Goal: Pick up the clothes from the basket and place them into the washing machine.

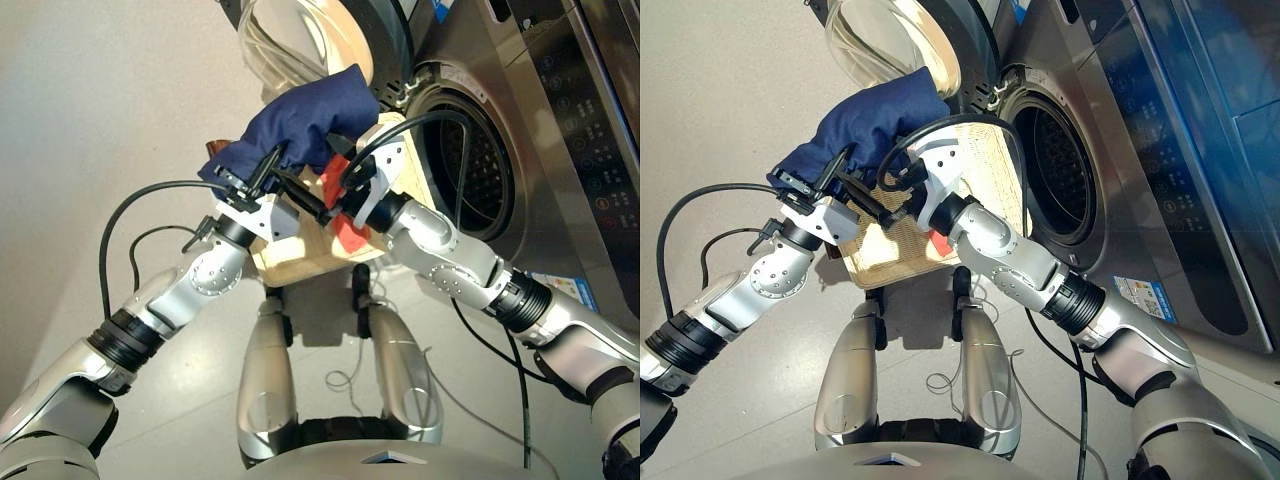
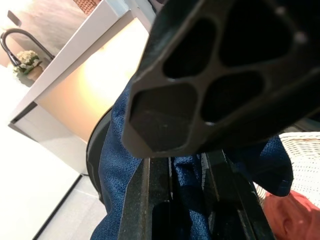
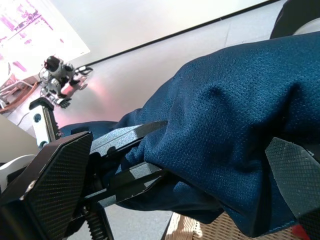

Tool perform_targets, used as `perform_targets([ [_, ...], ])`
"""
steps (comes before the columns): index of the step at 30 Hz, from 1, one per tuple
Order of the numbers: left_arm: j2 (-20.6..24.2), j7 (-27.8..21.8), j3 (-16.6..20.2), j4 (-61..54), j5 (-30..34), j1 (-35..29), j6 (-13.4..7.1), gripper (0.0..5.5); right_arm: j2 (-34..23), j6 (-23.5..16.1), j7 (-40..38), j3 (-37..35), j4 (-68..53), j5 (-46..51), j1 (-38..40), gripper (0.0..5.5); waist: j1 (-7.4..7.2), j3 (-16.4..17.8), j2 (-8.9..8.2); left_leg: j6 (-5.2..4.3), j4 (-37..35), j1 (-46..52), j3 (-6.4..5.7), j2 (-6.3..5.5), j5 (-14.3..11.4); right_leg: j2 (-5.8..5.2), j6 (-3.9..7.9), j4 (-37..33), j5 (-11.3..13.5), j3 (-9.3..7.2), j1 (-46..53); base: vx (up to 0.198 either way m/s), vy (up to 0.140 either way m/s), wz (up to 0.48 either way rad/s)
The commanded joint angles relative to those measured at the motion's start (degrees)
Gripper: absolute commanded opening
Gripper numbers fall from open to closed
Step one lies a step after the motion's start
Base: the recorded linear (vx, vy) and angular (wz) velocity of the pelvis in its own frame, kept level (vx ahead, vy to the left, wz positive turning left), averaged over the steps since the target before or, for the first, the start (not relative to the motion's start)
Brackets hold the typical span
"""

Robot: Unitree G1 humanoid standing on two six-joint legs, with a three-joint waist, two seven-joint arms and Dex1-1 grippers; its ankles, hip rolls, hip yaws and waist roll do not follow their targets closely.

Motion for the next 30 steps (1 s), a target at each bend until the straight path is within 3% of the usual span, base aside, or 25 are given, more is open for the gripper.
perform_targets([
  [1, -1.11, 2.81, -0.79, -9.41, 2.46, -2.21, -2.52, 0.00, 2.72, -5.04, -2.05, -3.49, -1.11, 2.79, -2.27, 5.50, 0.16, -0.75, 2.06, 0.45, 0.64, -0.58, 0.44, -1.63, 0.69, -1.40, 3.53, 4.94, -6.57, 0.71, 2.15, 0.000, 0.000, 0.000],
  [6, -1.96, 3.44, -0.98, -10.35, 2.60, -2.69, -2.16, 0.00, 5.32, -5.90, -3.90, -5.61, 4.03, 8.55, -0.45, 5.50, 0.55, -0.75, 2.44, 0.48, 0.66, -0.88, 0.08, -1.85, 0.89, -1.51, 3.43, 5.23, -6.54, 0.47, 1.95, 0.000, 0.000, 0.000],
  [11, -3.35, 3.37, -2.78, -9.76, 2.17, -3.54, -2.21, 0.00, 8.62, -8.20, -5.31, -7.82, 8.78, 11.66, -4.20, 5.50, 1.03, -0.75, 2.83, 0.64, 0.84, -0.99, 0.12, -1.91, 0.82, -1.52, 3.29, 5.22, -6.42, 0.71, 1.75, 0.000, 0.000, 0.000],
  [20, -3.78, 2.90, -4.80, -9.96, 0.52, -3.41, -2.11, 0.00, 14.25, -10.71, -8.73, -11.51, 16.71, 12.87, -9.68, 5.50, 1.56, -0.75, 3.64, 0.79, 1.19, -1.50, 0.07, -2.17, 0.77, -1.63, 3.09, 5.60, -6.50, 0.83, 1.26, 0.000, 0.000, 0.000],
  [30, -4.34, 3.94, -6.96, -10.26, 1.42, -5.75, -1.51, 0.00, 21.24, -10.86, -12.95, -12.61, 26.65, 12.86, -12.40, 5.50, 2.06, -0.75, 4.34, 0.95, 1.28, -1.87, -0.12, -2.54, 0.64, -1.85, 2.96, 5.66, -6.44, 0.65, 1.00, 0.000, 0.000, 0.000],
])
